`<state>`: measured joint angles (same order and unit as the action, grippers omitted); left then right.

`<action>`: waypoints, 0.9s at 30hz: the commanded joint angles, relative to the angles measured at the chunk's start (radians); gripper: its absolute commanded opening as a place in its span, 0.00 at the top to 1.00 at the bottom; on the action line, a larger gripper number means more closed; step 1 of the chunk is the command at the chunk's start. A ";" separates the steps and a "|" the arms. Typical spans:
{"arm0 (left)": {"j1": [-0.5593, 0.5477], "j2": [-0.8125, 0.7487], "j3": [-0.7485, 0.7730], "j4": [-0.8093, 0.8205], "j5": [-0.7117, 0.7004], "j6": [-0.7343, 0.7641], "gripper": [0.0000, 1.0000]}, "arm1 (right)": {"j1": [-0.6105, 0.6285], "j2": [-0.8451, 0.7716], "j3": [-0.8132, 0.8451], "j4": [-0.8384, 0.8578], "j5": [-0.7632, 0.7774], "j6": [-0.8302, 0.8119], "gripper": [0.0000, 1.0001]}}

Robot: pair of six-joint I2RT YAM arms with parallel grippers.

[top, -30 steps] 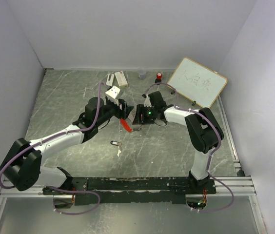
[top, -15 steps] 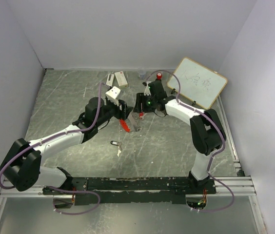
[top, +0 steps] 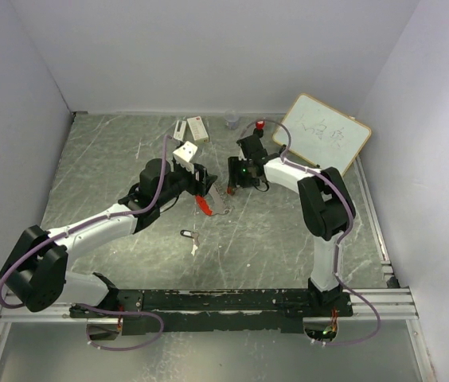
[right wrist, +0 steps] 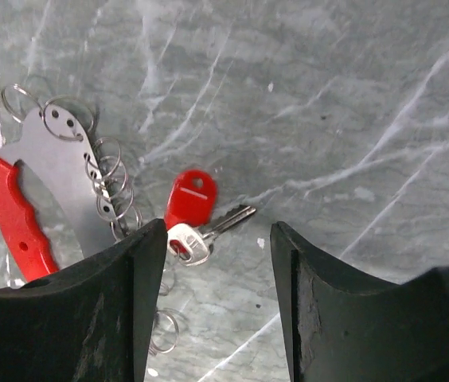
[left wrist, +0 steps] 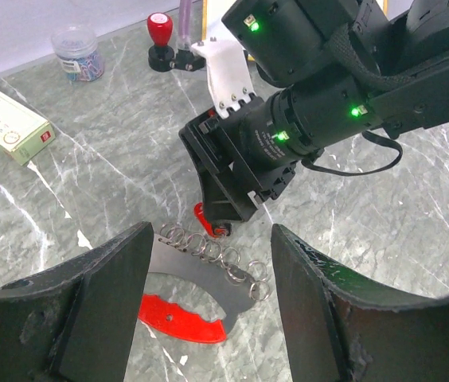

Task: Put the keys on the keyring

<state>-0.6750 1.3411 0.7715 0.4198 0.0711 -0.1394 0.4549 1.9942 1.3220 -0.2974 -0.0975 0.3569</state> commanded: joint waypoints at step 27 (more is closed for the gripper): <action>0.008 -0.034 -0.008 0.004 -0.010 0.001 0.29 | 0.115 0.118 0.066 -0.138 0.239 0.026 0.52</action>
<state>-0.6712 1.3373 0.7712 0.4191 0.0708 -0.1394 0.5804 2.0510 1.4033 -0.3454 0.0494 0.3874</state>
